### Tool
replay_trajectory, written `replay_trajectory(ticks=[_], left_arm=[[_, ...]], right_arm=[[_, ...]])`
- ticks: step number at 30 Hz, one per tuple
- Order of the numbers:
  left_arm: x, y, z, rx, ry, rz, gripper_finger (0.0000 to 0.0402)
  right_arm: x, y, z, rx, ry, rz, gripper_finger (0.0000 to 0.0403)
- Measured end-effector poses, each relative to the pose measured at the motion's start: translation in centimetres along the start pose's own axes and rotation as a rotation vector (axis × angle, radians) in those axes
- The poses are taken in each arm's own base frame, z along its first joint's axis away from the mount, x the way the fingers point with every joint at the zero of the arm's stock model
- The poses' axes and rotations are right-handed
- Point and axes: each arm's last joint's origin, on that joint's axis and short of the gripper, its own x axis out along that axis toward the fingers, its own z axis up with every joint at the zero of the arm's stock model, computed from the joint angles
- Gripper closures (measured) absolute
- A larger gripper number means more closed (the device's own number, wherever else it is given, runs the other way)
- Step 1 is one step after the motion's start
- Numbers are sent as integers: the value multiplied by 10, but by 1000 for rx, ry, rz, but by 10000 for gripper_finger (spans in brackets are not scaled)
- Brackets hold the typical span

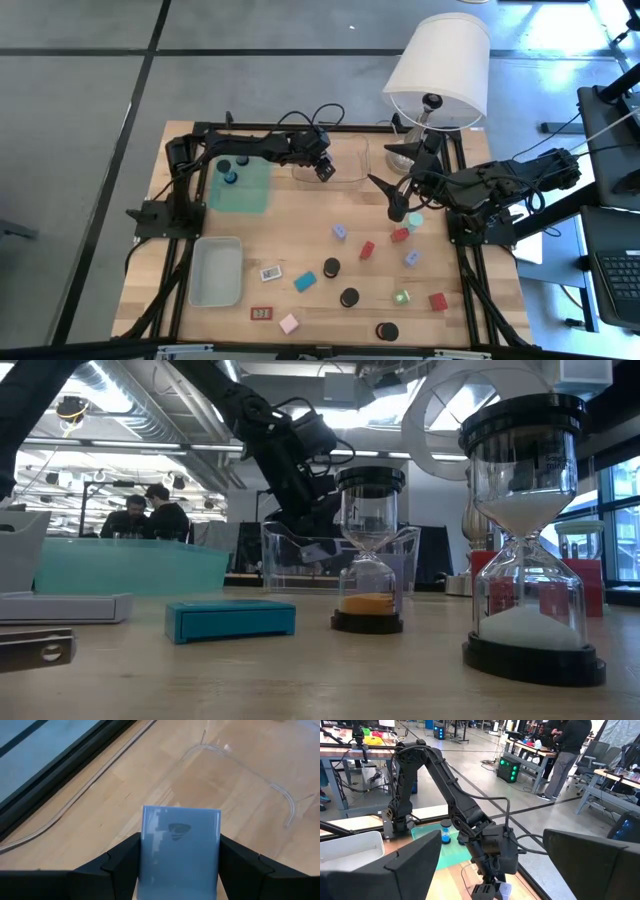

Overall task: Pick & Place Office items
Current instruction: Put the top left blue charger adapter into the transparent bin

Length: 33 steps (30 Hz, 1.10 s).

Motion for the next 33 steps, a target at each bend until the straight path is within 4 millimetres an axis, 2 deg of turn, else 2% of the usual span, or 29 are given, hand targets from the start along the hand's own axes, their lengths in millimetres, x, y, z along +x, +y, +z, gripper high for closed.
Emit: replay_trajectory(ticks=[10, 27, 33], left_arm=[[-1, 1, -8, 21, 85, -8, 174], [-1, 1, -7, 56, 83, -21, 173], [-14, 1, 0, 51, 46, -45, 173]], right_arm=[[0, 0, 0, 3, 0, 4, 52], [0, 1, 0, 29, 5, 34, 52], [0, 1, 0, 29, 5, 37, 52]])
